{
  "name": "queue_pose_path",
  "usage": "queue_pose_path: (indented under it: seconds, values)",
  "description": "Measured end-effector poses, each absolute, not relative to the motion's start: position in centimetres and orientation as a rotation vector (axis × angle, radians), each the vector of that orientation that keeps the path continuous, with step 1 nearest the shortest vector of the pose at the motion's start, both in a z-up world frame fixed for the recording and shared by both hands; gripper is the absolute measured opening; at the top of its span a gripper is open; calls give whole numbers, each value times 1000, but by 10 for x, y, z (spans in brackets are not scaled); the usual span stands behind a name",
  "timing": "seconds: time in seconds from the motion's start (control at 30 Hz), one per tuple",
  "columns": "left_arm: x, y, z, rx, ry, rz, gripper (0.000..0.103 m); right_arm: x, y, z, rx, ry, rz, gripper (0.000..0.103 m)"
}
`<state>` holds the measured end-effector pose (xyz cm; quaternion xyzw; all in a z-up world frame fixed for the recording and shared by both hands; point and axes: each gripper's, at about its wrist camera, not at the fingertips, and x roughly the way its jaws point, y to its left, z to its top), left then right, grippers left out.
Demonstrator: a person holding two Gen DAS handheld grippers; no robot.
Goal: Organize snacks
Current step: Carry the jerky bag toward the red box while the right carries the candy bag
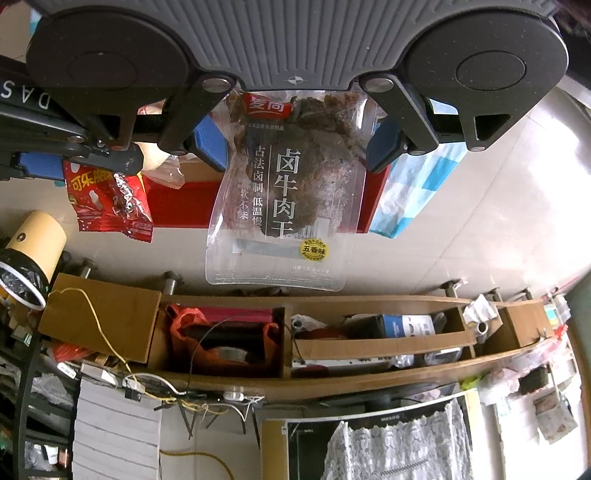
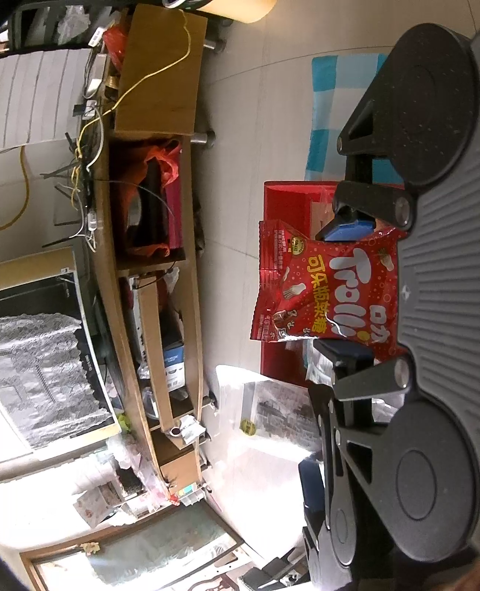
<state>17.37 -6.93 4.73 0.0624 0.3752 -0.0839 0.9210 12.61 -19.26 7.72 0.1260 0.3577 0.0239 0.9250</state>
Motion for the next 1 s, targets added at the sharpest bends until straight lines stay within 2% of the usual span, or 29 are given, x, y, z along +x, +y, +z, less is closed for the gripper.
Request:
queue_pose_path:
  seconds: [0.53, 1.0]
  values:
    - [201, -76, 14, 168, 871, -145, 87, 157, -198, 41, 261, 840, 39, 54]
    - [206, -70, 14, 157, 890, -131, 92, 159, -194, 41, 232, 820, 30, 55]
